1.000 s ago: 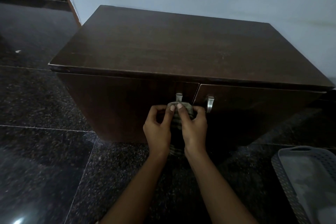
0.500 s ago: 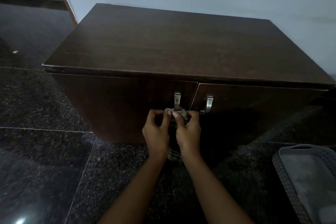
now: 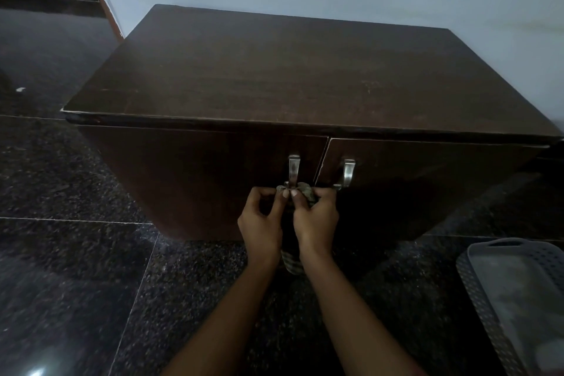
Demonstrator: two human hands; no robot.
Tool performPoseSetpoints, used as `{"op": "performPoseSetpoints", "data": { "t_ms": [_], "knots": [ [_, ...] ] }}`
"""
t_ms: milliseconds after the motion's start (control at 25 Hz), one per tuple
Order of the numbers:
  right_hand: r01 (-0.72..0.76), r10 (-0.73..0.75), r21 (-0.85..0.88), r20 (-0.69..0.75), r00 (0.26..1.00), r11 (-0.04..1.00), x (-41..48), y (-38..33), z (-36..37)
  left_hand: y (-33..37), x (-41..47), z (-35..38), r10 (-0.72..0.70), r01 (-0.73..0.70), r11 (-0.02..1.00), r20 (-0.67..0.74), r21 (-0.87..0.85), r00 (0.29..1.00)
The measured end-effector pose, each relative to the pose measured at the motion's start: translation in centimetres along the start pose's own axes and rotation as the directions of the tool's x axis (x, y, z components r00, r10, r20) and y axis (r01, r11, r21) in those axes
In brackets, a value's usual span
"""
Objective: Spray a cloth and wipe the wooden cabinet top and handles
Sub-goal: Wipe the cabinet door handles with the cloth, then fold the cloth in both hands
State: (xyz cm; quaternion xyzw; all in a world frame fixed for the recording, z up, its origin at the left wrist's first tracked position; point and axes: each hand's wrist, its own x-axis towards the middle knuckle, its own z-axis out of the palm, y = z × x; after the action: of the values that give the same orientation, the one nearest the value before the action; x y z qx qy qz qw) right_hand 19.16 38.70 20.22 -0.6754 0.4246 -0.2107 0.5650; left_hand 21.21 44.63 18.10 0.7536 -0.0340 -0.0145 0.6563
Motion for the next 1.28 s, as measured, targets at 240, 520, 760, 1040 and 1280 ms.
{"op": "performPoseSetpoints", "data": {
  "t_ms": [240, 520, 760, 1040, 1280],
  "knots": [
    [-0.027, 0.027, -0.047, 0.002, 1.0, 0.999, 0.5, 0.4, -0.1, -0.2, 0.3, 0.5, -0.083, 0.083, 0.996, -0.025, 0.035, 0.996],
    [-0.276, 0.194, 0.217, 0.335, 0.922, 0.936, -2.4, 2.7, -3.5, -0.3, -2.4, -0.6, -0.323, 0.334, 0.891, 0.088, -0.307, 0.942],
    [-0.22, 0.223, -0.073, 0.55, 0.805, 0.973, -4.1, 4.4, -7.9, -0.3, -4.8, -1.3, -0.605, 0.627, 0.586, 0.237, -0.513, 0.76],
    [-0.193, 0.128, 0.109, 0.432, 0.893, 0.975, -5.4, 3.3, -12.8, 1.7, -7.0, 1.0, -0.439, 0.666, 0.641, 0.528, -0.383, 0.726],
    [-0.235, 0.098, 0.433, 0.316, 0.944, 0.87, -6.4, 1.4, -19.5, 7.9, -11.2, 5.5, -0.352, 0.672, 0.698, 0.698, -0.248, 0.624]
  ]
}}
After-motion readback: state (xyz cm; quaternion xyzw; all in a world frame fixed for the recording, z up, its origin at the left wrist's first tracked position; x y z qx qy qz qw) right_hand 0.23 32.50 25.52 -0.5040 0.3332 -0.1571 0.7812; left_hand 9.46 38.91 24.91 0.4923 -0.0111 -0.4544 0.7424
